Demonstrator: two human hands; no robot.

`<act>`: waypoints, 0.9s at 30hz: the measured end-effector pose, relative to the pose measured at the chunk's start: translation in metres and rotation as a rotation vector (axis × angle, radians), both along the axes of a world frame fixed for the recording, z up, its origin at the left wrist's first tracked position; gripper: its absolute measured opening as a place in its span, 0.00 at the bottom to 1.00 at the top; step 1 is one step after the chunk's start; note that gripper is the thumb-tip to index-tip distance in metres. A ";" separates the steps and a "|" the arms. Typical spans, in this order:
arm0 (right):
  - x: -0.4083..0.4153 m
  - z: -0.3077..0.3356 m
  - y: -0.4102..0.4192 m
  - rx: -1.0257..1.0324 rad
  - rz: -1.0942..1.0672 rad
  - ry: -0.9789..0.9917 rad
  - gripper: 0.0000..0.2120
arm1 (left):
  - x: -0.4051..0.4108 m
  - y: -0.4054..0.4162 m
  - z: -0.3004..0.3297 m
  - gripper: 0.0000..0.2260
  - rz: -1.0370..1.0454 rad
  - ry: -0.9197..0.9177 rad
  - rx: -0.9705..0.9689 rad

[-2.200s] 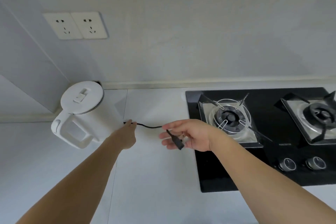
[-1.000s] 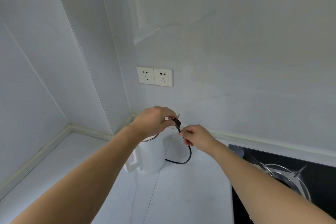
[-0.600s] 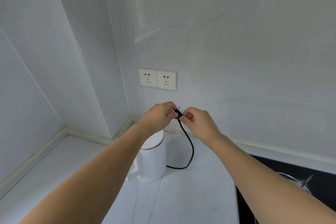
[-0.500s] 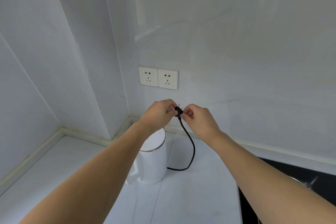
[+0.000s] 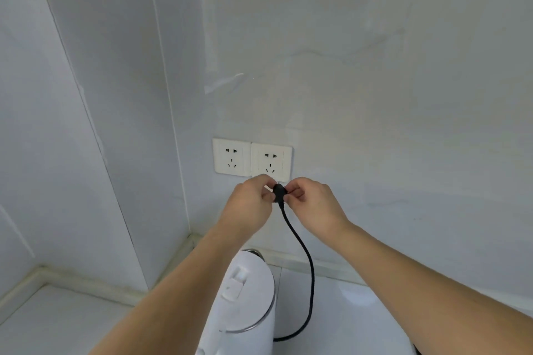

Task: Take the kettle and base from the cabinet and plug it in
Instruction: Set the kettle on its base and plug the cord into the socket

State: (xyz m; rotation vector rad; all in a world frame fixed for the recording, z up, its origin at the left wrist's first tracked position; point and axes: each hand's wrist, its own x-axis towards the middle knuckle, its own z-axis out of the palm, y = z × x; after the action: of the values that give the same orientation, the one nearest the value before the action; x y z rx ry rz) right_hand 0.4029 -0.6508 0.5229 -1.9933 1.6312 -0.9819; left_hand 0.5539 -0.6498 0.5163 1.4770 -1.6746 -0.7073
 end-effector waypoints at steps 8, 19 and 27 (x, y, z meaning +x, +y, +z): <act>0.022 -0.009 -0.043 -0.064 0.022 -0.036 0.05 | 0.013 -0.032 -0.009 0.15 0.052 -0.007 -0.147; 0.024 -0.027 -0.050 -0.157 0.043 -0.097 0.01 | 0.019 -0.036 -0.016 0.16 0.051 -0.170 -0.312; 0.020 -0.024 -0.055 -0.161 0.035 -0.099 0.02 | 0.017 -0.042 -0.015 0.13 0.083 -0.091 -0.280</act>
State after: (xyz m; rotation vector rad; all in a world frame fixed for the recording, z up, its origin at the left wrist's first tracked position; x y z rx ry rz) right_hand 0.4230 -0.7054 0.4986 -2.0322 1.5024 -1.2129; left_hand 0.5712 -0.6920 0.5008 1.3852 -1.6912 -0.3480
